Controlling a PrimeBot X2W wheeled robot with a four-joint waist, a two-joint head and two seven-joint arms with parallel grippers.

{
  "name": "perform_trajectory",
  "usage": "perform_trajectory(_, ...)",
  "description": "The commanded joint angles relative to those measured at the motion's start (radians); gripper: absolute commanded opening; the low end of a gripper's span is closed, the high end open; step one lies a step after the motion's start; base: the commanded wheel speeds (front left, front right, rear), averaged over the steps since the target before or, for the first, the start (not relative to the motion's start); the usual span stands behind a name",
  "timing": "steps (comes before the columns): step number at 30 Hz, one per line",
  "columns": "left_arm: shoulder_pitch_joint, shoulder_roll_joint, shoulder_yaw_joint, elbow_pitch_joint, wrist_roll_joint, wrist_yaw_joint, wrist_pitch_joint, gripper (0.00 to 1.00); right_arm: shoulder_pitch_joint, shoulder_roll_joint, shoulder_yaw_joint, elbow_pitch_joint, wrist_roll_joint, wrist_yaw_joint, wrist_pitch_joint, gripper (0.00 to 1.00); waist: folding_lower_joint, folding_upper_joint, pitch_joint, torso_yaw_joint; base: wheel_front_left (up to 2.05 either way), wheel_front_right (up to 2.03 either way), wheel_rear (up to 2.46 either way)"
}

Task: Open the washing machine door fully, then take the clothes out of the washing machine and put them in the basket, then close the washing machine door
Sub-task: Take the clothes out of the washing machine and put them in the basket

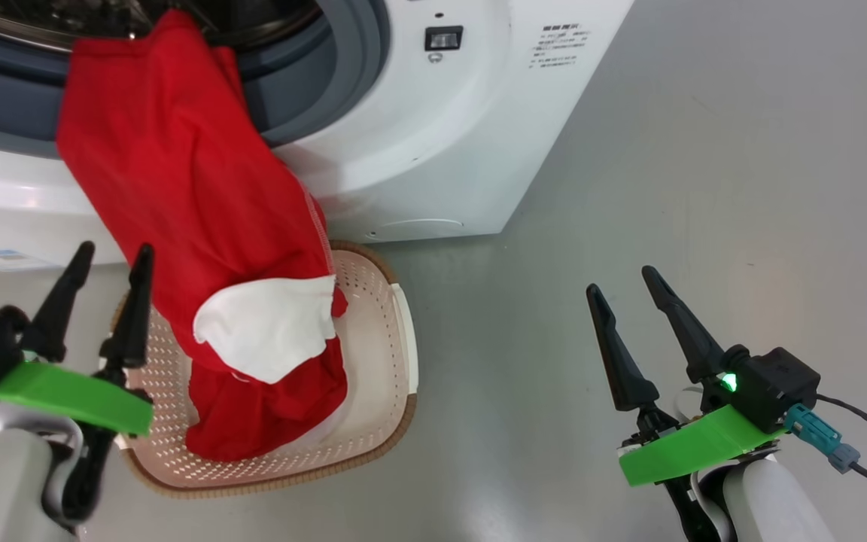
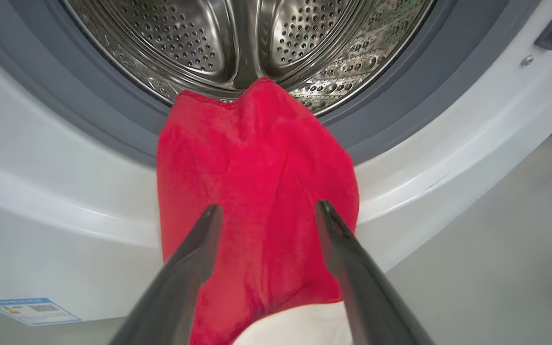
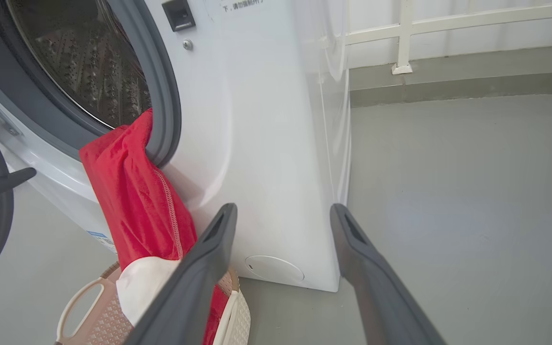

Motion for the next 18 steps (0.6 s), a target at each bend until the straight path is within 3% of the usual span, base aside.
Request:
perform_trajectory(1,-0.043,0.055,0.024,0.012,-0.016,-0.003,-0.001,1.00,-0.010,0.007,0.025,-0.026,-0.001,0.002,-0.005,1.00,0.0000,0.0000,0.009,-0.007,0.00,0.00,0.00)
perform_trajectory(18,-0.354,0.111,-0.272,0.420,-0.224,-0.003,-0.014,1.00,-0.048,0.007,0.038,-0.040,0.005,0.002,-0.005,1.00,0.0000,0.0000,0.081,-0.036,0.00,0.00,0.00)
